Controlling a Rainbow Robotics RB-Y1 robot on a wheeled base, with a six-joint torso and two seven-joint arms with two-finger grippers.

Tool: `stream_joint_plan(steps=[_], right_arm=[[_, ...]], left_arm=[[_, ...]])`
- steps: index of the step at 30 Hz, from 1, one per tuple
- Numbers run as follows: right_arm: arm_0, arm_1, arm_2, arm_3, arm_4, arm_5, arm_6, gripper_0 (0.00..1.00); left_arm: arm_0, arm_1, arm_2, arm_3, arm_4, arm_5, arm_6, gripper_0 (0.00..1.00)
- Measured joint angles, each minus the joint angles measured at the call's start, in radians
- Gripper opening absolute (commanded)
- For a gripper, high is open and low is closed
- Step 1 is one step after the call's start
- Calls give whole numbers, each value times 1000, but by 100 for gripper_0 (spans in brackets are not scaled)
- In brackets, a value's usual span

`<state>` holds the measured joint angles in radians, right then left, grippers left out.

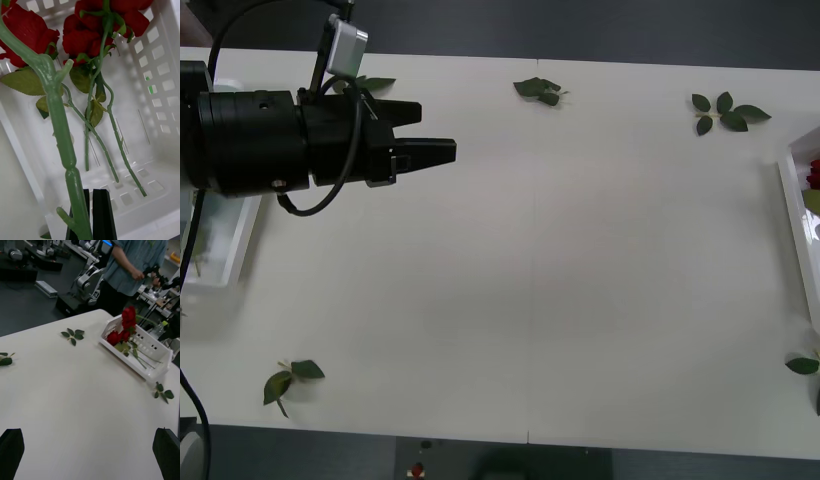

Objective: Put the red flowers into the right box and the blue flowers into the left box

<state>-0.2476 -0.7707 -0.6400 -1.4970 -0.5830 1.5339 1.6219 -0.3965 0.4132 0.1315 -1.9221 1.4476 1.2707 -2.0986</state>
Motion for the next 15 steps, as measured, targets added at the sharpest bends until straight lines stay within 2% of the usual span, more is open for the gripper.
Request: stream_joint_plan(steps=[5,9,15], right_arm=[[0,0,49,133,0,-147,0,0],[0,0,113,215,-1,-288,0,0],[0,0,169,304,-2,-406,0,0]], left_arm=[[49,40,-32,0,127,-38,-19,100],[64,69,-50,0,198,-42,-119,100],[71,104,-53,0,290,-42,-133,100]])
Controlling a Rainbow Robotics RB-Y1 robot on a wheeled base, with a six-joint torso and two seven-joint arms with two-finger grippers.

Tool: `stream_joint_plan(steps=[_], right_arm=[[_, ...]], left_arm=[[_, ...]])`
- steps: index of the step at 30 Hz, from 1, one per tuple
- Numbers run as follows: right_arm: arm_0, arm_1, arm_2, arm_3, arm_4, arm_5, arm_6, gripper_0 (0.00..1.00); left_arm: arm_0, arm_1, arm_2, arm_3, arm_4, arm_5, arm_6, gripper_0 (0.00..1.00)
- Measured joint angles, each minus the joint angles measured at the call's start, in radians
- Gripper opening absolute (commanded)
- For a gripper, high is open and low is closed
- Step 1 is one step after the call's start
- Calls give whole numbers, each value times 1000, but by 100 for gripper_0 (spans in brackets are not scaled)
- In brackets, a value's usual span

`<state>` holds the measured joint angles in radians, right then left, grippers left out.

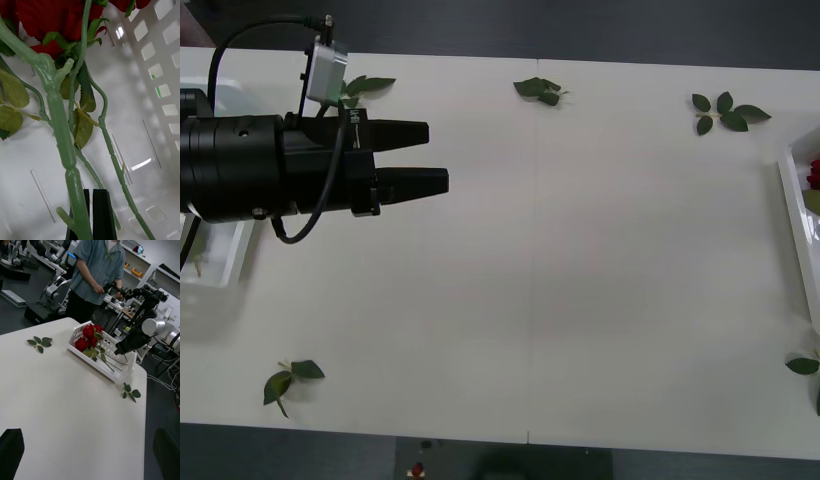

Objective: Put the red flowers into the right box and the blue flowers into the left box

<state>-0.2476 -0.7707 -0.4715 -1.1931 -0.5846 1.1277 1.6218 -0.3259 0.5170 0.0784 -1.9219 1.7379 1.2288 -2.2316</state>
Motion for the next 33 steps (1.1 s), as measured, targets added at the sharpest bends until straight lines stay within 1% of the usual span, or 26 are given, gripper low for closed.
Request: stream_joint_plan(steps=[1,2,4,5,7,8,17,20,28,30,33], right_arm=[[0,0,2,11,0,-10,0,1],[0,0,2,19,0,-11,0,5],[0,0,0,27,0,-11,0,23],[0,0,0,28,0,-11,0,52],[0,0,0,28,0,-11,0,97],[0,0,0,28,0,-11,0,100],[0,0,0,12,-15,-8,0,100],[0,0,0,-44,-15,57,0,100],[0,0,0,-251,-48,214,15,100],[0,0,0,-292,-77,234,55,100],[0,0,-1,-323,-154,253,172,100]], left_arm=[[3,4,0,0,20,0,-1,100],[7,7,0,0,40,0,-2,100],[17,12,0,0,71,0,-5,100],[22,13,0,0,83,0,-12,100],[32,15,0,0,103,1,-55,100],[37,16,0,0,110,4,-73,100],[45,19,0,0,128,9,-88,100],[45,19,0,0,128,9,-88,100],[45,19,0,0,128,9,-88,100],[45,19,0,0,128,9,-88,100],[45,19,0,0,128,9,-88,100]])
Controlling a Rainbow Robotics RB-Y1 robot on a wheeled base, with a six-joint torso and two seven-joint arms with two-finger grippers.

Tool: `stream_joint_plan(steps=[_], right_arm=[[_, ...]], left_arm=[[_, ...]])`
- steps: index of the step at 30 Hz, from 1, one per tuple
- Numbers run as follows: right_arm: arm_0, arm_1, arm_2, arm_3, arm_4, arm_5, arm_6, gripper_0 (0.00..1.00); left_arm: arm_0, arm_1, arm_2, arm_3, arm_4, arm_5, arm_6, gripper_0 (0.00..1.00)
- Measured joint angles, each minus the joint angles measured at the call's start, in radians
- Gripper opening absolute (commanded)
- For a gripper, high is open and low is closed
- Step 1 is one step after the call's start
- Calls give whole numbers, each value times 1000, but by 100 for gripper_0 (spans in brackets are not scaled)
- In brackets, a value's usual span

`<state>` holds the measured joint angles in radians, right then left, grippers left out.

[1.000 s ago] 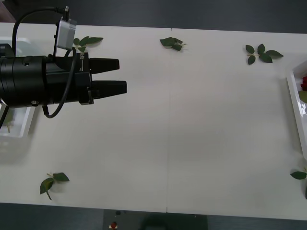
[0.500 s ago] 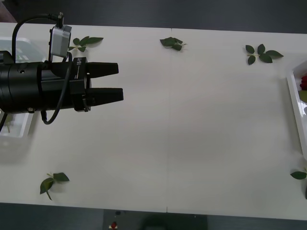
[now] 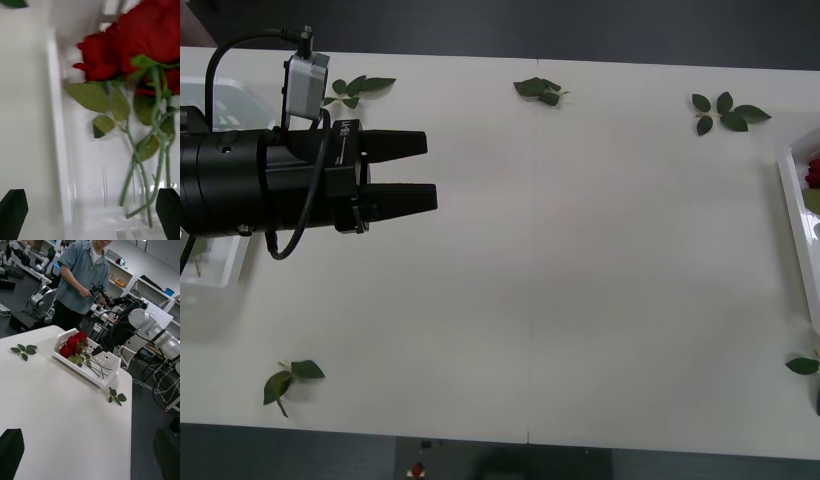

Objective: Put the red flowers into the right box and the blue flowers into the left box

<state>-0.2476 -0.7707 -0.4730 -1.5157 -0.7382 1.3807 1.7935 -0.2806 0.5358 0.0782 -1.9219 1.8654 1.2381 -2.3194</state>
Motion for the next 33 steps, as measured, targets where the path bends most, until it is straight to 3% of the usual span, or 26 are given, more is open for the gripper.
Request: stream_joint_plan(steps=[11,33], right_arm=[[-2,0,-71,-11,-341,111,364,100],[-81,0,-150,-35,-797,349,923,100]], left_arm=[[0,0,0,0,0,0,0,100],[0,0,0,0,0,0,0,100]])
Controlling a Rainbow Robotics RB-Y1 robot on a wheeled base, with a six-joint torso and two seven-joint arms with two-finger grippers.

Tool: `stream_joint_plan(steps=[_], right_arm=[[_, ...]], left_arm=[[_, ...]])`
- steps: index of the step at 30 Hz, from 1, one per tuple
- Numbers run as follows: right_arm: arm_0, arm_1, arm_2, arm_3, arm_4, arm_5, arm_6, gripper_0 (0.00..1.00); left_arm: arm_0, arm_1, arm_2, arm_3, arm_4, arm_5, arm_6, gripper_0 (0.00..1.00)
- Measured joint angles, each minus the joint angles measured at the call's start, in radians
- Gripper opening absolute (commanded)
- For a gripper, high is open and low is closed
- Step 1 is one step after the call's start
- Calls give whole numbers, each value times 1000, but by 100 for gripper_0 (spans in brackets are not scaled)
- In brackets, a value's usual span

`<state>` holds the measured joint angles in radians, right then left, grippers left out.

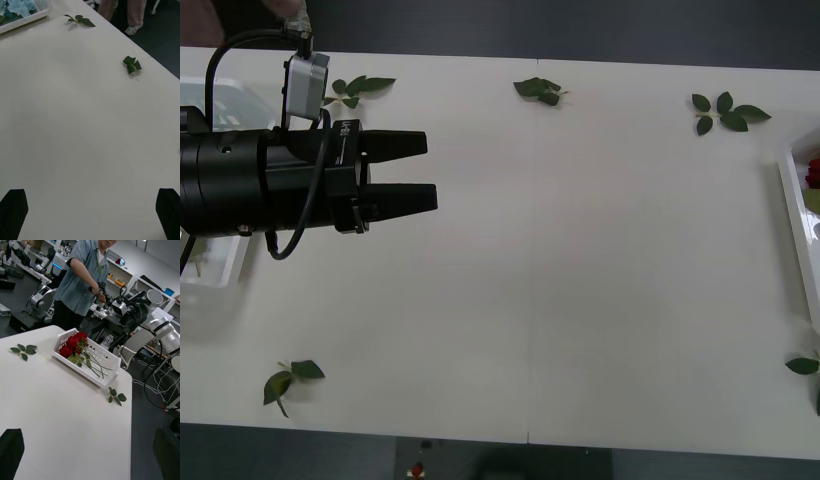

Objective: Put the red flowers into the right box and the blue flowers into the left box

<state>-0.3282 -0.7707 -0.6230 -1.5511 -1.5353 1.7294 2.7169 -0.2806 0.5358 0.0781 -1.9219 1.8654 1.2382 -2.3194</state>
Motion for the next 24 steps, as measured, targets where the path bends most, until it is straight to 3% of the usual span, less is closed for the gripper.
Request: stream_joint_plan(steps=[9,24], right_arm=[[-18,0,6,0,-152,71,-1,100],[-19,0,80,0,-219,119,-1,100]], left_arm=[[0,0,0,0,0,0,0,100],[0,0,0,0,0,0,0,100]])
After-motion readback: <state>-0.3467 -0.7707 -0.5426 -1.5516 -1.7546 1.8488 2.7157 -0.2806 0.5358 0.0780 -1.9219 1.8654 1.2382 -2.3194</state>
